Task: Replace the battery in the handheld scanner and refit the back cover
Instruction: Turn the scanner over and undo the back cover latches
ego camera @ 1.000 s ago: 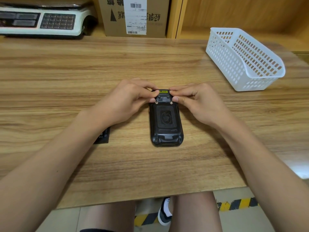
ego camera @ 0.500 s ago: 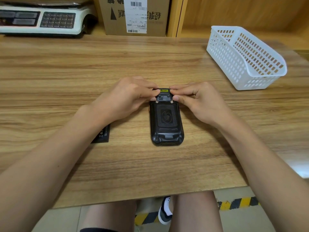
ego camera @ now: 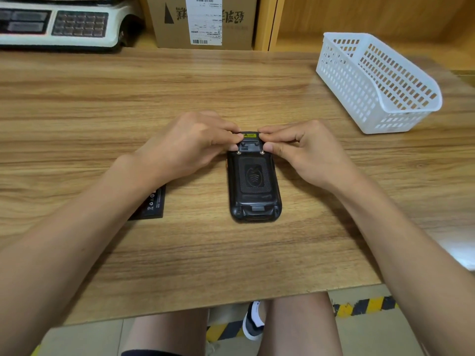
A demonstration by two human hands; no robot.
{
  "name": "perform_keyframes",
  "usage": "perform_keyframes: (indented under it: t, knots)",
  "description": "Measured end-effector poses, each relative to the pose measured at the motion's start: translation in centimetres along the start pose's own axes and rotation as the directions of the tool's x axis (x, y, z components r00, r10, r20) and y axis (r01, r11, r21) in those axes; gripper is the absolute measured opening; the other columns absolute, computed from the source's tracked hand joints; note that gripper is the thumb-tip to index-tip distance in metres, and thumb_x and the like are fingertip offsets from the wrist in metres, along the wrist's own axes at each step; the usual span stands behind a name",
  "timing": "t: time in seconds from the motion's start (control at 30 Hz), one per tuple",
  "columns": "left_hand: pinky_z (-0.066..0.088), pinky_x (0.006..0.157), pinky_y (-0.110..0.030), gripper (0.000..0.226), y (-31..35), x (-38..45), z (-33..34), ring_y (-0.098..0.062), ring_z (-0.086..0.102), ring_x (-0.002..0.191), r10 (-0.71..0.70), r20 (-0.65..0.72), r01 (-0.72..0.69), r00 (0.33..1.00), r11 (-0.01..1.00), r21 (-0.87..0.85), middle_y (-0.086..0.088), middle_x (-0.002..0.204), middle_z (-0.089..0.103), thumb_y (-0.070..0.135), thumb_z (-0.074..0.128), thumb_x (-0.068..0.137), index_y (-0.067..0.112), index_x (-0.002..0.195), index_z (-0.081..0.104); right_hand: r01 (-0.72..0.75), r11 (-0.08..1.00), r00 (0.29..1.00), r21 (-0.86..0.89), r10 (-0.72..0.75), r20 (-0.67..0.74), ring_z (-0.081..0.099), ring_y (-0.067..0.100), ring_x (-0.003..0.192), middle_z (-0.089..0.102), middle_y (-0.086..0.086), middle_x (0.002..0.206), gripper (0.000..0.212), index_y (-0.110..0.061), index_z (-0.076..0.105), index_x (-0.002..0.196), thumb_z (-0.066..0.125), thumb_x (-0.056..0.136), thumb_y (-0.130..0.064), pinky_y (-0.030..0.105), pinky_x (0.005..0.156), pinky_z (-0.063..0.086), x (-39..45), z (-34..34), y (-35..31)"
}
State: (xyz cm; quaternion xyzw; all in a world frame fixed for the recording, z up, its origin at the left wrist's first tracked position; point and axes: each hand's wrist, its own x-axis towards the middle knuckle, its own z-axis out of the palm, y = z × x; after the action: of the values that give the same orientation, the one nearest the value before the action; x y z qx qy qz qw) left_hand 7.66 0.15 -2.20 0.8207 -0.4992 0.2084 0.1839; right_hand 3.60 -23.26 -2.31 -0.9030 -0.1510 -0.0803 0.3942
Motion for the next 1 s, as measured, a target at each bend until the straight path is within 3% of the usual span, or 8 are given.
perform_keyframes:
  t: [0.2,0.33,0.43,0.53,0.63,0.73,0.83,1.0]
  knots:
    - [0.052,0.076,-0.031,0.029,0.1,0.1,0.0,-0.03,0.071,0.083,-0.038,0.012,0.038,0.999,0.999,-0.028,-0.013,0.103,0.077,0.022,0.058,0.094,0.003,0.102,0.078,-0.01,1.0,1.0,0.015,0.01,-0.015,0.062,-0.003,0.108,0.073,0.001,0.112,0.022,-0.009,0.075,0.108,0.073,0.086,-0.008,0.018,0.103,0.045,0.1,0.2,0.1]
    - [0.043,0.08,-0.021,0.02,0.2,0.0,-0.1,-0.029,0.071,0.085,-0.085,0.019,0.086,0.996,0.995,-0.043,-0.013,0.103,0.077,0.015,0.068,0.09,0.002,0.102,0.078,-0.051,0.998,0.998,0.034,0.052,-0.032,0.065,0.0,0.109,0.071,-0.006,0.112,0.021,-0.013,0.076,0.107,0.074,0.086,-0.011,0.023,0.101,0.048,0.0,0.2,0.0]
    - [0.044,0.085,-0.017,0.02,0.9,-0.2,0.0,-0.024,0.071,0.095,-0.193,-0.005,0.192,0.981,0.978,-0.085,-0.009,0.107,0.077,0.013,0.073,0.087,0.004,0.105,0.078,-0.063,0.998,0.997,0.024,0.064,-0.042,0.067,0.003,0.104,0.071,-0.008,0.112,0.022,-0.015,0.076,0.108,0.075,0.085,-0.013,0.026,0.097,0.05,-0.1,0.3,-0.1]
    - [0.05,0.094,-0.029,0.019,2.1,-0.4,-0.2,-0.019,0.07,0.103,-0.346,-0.047,0.336,0.937,0.931,-0.141,-0.002,0.109,0.077,0.016,0.075,0.085,0.011,0.104,0.079,-0.072,0.997,0.994,-0.006,0.071,-0.087,0.068,0.006,0.089,0.075,-0.009,0.105,0.02,-0.021,0.077,0.105,0.075,0.085,-0.018,0.024,0.084,0.054,-0.6,0.1,-0.5]
    - [0.05,0.089,-0.035,0.01,3.3,-0.6,-0.7,-0.015,0.067,0.093,-0.491,-0.039,0.472,0.87,0.854,-0.219,0.005,0.096,0.075,0.023,0.073,0.086,0.018,0.091,0.079,-0.047,0.997,0.99,-0.062,0.038,-0.139,0.065,0.01,0.079,0.072,-0.01,0.088,0.01,-0.021,0.079,0.093,0.074,0.085,-0.021,0.017,0.071,0.046,-1.5,-0.3,-1.2]
    - [0.05,0.084,-0.035,0.009,4.1,-0.7,-0.6,-0.012,0.064,0.084,-0.579,0.009,0.564,0.815,0.789,-0.245,0.01,0.086,0.071,0.03,0.072,0.086,0.024,0.084,0.079,-0.077,0.99,0.991,-0.122,0.062,-0.12,0.059,0.008,0.074,0.069,-0.01,0.083,0.006,-0.024,0.078,0.087,0.074,0.085,-0.028,0.023,0.072,0.044,-2.4,-0.1,-1.9]
    - [0.048,0.079,-0.029,0.007,4.9,-0.6,-0.5,-0.009,0.062,0.078,-0.614,0.027,0.604,0.789,0.766,-0.22,0.01,0.083,0.069,0.032,0.074,0.084,0.026,0.082,0.077,-0.102,0.985,0.991,-0.141,0.089,-0.097,0.056,0.002,0.071,0.069,-0.007,0.087,0.008,-0.024,0.077,0.087,0.074,0.085,-0.031,0.027,0.073,0.044,-2.8,0.4,-2.5]
    - [0.036,0.059,-0.012,0.01,5.3,-0.2,-0.3,0.002,0.057,0.065,-0.704,0.117,0.707,0.701,0.662,-0.25,0.01,0.075,0.069,0.035,0.072,0.086,0.025,0.084,0.072,-0.162,0.976,0.986,-0.145,0.153,-0.073,0.057,0.002,0.074,0.066,-0.006,0.091,0.011,-0.022,0.072,0.088,0.073,0.085,-0.032,0.026,0.071,0.04,-2.9,0.6,-3.1]
